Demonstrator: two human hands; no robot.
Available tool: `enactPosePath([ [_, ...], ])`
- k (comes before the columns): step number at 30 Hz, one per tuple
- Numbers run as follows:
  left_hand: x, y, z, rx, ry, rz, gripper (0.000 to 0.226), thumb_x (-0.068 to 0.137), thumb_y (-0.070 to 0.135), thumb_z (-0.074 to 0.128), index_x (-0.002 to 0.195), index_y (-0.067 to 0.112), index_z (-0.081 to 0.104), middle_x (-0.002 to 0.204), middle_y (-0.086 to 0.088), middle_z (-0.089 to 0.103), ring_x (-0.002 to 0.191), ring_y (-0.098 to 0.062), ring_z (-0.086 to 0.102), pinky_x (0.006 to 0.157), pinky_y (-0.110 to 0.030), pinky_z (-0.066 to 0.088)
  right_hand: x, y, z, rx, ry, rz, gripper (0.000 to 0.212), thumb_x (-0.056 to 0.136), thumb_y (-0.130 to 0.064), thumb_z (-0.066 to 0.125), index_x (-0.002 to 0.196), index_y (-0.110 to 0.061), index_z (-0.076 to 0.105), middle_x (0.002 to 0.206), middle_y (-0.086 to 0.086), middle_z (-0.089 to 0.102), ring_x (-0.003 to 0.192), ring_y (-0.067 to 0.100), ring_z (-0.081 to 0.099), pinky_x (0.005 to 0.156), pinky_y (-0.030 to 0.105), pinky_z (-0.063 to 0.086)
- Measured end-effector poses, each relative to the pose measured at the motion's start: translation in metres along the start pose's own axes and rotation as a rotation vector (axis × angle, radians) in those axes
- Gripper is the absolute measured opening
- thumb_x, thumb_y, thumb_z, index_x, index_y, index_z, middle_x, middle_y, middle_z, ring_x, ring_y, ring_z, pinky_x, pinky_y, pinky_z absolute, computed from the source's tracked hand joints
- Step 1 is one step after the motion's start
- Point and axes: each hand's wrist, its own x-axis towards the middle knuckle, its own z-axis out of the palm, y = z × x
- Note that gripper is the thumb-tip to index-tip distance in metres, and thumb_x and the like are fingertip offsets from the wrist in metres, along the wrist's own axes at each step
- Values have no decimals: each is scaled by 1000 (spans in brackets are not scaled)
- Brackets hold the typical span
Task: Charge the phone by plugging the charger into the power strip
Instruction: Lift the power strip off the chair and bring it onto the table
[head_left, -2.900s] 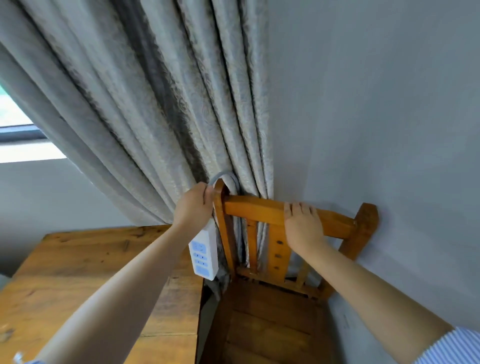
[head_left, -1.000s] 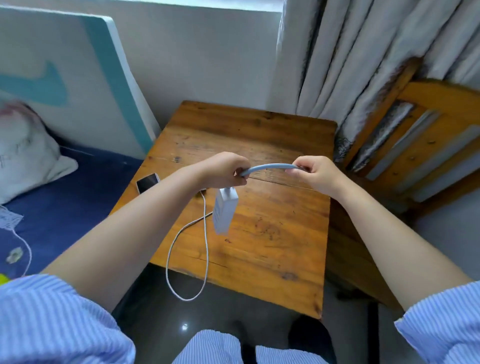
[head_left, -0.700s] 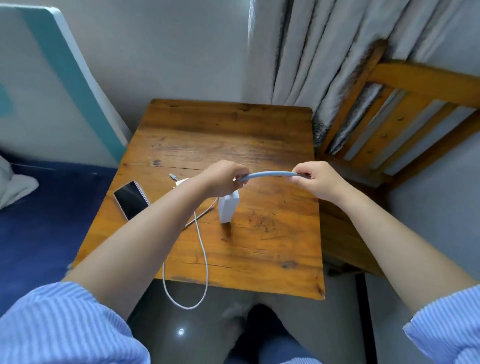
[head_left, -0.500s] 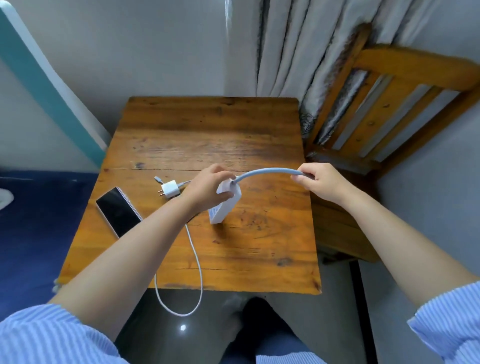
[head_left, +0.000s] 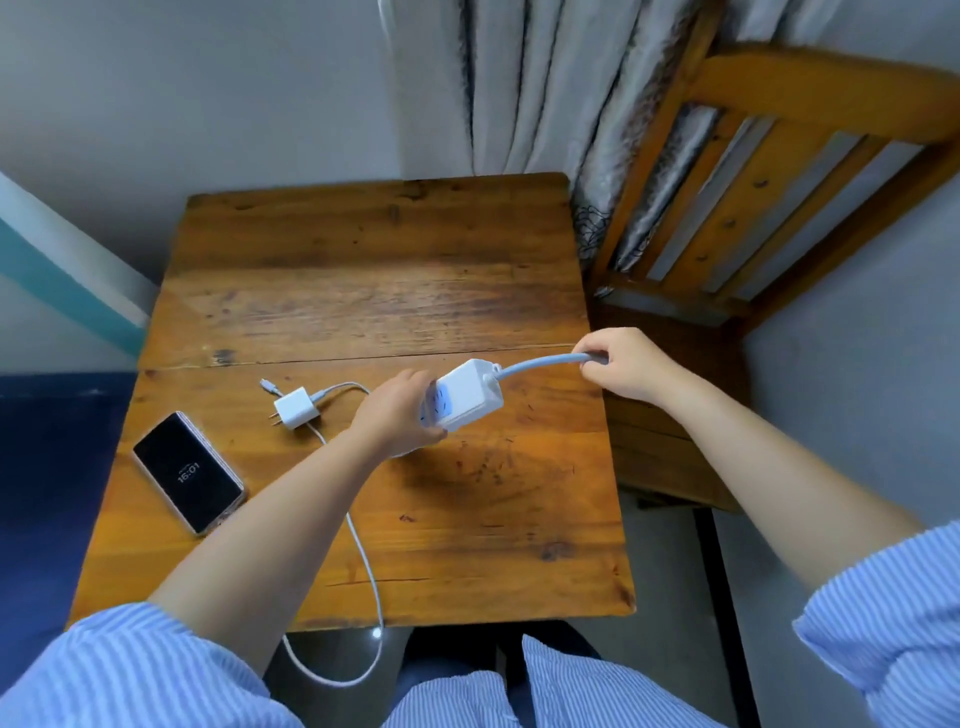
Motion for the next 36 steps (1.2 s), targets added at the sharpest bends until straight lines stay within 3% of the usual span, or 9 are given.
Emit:
enactPosePath([
  [5,44,-6,-45,138,53,81,54,61,26,74,110,15,53,110,-7,60,98,-27,56,67,-30,45,27,0,15,-21,2,-2,23,89,-14,52,107,-4,62,100,17,63,89,25,55,78,35,46],
  [12,131,-30,-78,212,45,117,54,67,25,72,115,14,51,115,-8,55,105,-26,51,70,-34,44,111,-5,27,-116,184,168,33,94,-15,40,126,-12,50,115,17,56,102,32,54,89,37,46],
  [18,194,-55,-66,213,54,111,55,68,27,72,117,16,51,109,-5,55,100,-22,49,61,-30,38,182,-1,35,-361,267,265,33,95,-20,41,126,-17,51,116,14,58,106,34,52,88,41,47],
  [25,241,-67,-67,240,84,128,62,68,28,74,123,14,48,115,-8,54,106,-26,46,68,-33,42,230,11,50,-421,382,315,32,94,-17,41,123,-12,53,113,19,60,110,37,45,91,45,41],
  [28,248,-70,-63,266,59,143,63,69,29,73,125,14,47,117,-8,53,107,-26,46,72,-35,45,237,17,57,-378,345,311,33,94,-13,40,124,-8,51,128,20,54,124,34,39,102,46,35],
  [32,253,-75,-58,263,39,165,65,72,28,71,129,14,43,124,-9,51,111,-27,46,78,-37,48,244,18,64,-408,310,368,36,95,-13,36,131,-9,42,144,15,40,137,29,26,114,47,16],
  [36,242,-85,-55,280,73,187,72,74,31,71,134,11,35,132,-12,46,119,-30,43,96,-41,40,233,14,71,-464,289,374,49,92,-11,40,139,-14,25,152,13,24,142,28,10,116,52,5],
])
